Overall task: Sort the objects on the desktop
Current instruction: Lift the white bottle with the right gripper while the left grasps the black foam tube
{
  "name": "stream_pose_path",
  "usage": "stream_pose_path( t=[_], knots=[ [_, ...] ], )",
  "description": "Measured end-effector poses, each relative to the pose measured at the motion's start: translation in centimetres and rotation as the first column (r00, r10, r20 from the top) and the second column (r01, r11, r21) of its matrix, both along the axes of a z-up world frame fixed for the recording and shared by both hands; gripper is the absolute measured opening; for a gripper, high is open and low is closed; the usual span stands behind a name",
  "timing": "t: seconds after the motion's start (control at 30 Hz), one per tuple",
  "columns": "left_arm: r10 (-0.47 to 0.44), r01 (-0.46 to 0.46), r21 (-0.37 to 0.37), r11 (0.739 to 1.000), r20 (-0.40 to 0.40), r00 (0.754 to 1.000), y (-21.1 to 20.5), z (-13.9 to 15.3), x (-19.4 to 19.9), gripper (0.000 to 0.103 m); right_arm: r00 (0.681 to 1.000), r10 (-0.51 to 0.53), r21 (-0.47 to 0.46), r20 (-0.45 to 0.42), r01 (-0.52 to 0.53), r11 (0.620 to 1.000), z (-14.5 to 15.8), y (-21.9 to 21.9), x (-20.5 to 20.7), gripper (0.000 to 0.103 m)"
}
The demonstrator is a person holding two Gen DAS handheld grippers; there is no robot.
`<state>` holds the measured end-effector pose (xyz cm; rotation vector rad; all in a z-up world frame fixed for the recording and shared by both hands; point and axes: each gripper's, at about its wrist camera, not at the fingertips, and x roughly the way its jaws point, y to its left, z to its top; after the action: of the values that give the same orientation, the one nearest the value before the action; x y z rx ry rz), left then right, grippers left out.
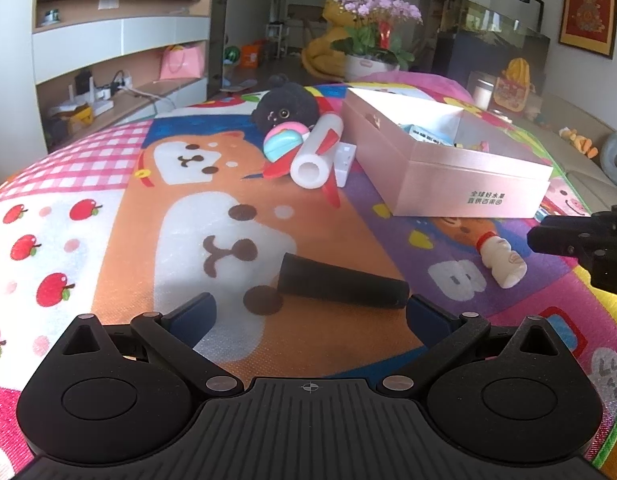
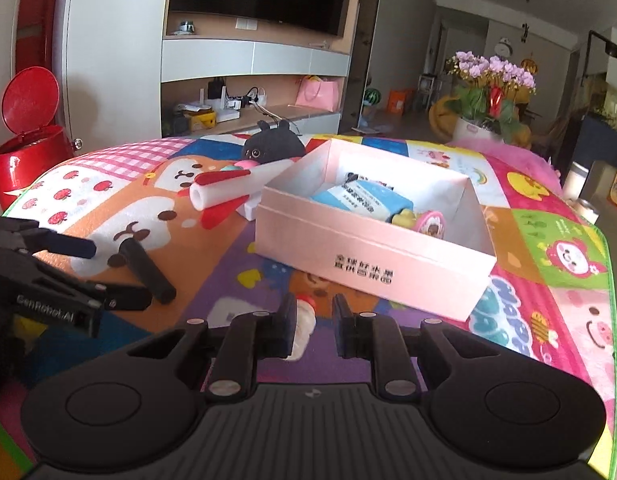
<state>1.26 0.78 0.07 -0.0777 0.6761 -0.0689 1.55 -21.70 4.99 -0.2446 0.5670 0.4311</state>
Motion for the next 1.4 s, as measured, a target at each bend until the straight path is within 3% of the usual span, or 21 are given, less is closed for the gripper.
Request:
stream_pose_path(
  t=[0.13,0.2,0.33,0.43,0.5,0.53,0.73,0.87,0.93,1.23,1.4],
  knots=[
    [0.000,0.000,-0.001,1.000,-0.001,1.000,0.0,0.0,0.0,0.103,0.996,-0.040,0.062,-0.081,0.045,0.997,0.6,-0.6,1.3,0.023],
    [0.000,0.000,-0.005,1.000,0.000,1.000,0.0,0.0,0.0,0.103,0.987,-0.040,0.105,-0.153,0.057,0.993,0.8,-0.8,2.6,0.033],
    [0.001,-0.001,-0.019,1.000,0.003,1.000,0.2,-0.1,0.1,0.103,0.965,-0.023,0.153,-0.260,0.064,0.986,0.6,-0.1,5.4,0.033],
    [0.002,-0.002,-0.033,0.999,0.007,1.000,0.4,-0.1,0.0,0.103,0.944,-0.034,0.089,-0.327,0.066,0.994,-0.1,1.2,7.4,0.033],
    [0.005,-0.004,-0.041,0.999,0.009,1.000,0.6,-0.1,0.0,0.103,0.931,-0.027,0.065,-0.363,0.054,0.996,-0.5,1.5,7.8,0.021],
    [0.005,-0.004,-0.044,0.999,0.009,1.000,0.6,-0.1,0.0,0.103,0.929,-0.016,0.065,-0.369,0.043,0.997,-0.5,1.4,7.7,0.021],
    [0.009,-0.009,-0.040,0.999,0.010,1.000,0.7,-0.1,0.0,0.103,0.983,-0.008,0.086,-0.186,0.025,0.996,1.1,-0.1,3.9,0.021],
    [0.014,-0.014,-0.031,0.999,0.008,1.000,0.6,0.0,0.0,0.103,0.999,-0.032,0.005,-0.009,0.032,0.999,0.1,-0.4,0.6,0.021],
    [0.015,-0.015,-0.021,1.000,0.006,1.000,0.4,0.0,0.0,0.103,0.999,-0.031,-0.005,0.034,0.031,0.999,-0.6,-0.5,-0.7,0.021],
    [0.018,-0.018,0.010,1.000,-0.003,1.000,-0.1,-0.1,0.1,0.103,0.993,-0.113,0.075,0.040,0.110,0.991,-2.5,-3.2,-4.4,0.021],
    [0.015,-0.015,0.019,1.000,-0.005,1.000,-0.2,-0.1,0.1,0.103,0.990,-0.142,0.070,0.004,0.141,0.987,-2.8,-4.5,-5.4,0.021]
  ],
)
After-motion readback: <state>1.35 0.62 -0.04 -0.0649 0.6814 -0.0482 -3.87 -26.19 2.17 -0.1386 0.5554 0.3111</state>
